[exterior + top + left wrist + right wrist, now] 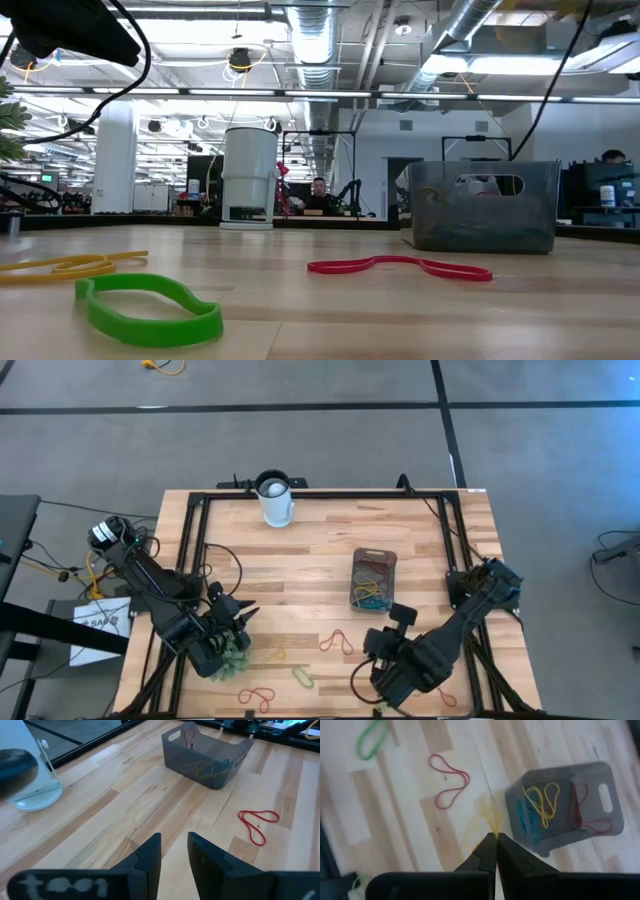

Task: Pick and place items into bin
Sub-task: Put the yellow rubber band into the black bin

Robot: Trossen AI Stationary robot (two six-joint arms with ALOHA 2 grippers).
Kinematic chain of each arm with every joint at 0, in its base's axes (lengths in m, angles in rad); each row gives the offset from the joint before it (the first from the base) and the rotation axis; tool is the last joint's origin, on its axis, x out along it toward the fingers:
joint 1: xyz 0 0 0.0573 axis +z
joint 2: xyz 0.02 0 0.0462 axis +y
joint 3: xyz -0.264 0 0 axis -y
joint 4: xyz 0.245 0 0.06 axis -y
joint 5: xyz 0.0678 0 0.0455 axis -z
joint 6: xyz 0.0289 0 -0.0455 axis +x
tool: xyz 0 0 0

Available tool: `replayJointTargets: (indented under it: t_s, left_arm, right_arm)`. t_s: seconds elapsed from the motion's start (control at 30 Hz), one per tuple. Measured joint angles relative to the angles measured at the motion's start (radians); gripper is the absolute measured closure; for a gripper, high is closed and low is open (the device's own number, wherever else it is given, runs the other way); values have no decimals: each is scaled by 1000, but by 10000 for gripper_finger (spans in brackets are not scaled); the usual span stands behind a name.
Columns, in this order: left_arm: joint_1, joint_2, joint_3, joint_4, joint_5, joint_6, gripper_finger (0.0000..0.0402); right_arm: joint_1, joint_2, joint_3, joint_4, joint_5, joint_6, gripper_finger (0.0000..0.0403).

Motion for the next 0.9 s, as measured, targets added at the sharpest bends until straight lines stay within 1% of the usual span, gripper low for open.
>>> replayJointTargets:
  t_s: [0.27, 0.4, 0.47, 0.53, 0.6, 0.73, 0.9]
  left_arm:
    - [0, 0, 0, 4, 1, 9, 315]
    - [0, 0, 0, 4, 1, 10, 315]
    - [0, 0, 0, 5, 1, 13, 315]
    - [0, 0, 0, 5, -1, 13, 315]
    - [0, 0, 0, 5, -1, 22, 315]
    - [0, 0, 1, 5, -3, 33, 315]
    - [0, 0, 1, 5, -4, 33, 315]
  right_arm:
    - [-7, -159, 10, -18, 0, -69, 402]
    - [-14, -256, 5, -18, 60, -113, 402]
    - [-14, -300, -6, -16, 110, -128, 402]
    - [-14, -348, -32, -18, 162, -129, 402]
    - [-25, -389, -63, -18, 184, -128, 402]
    - [-53, -452, -154, -18, 184, -122, 403]
    - [-114, -522, -283, 0, 178, -121, 403]
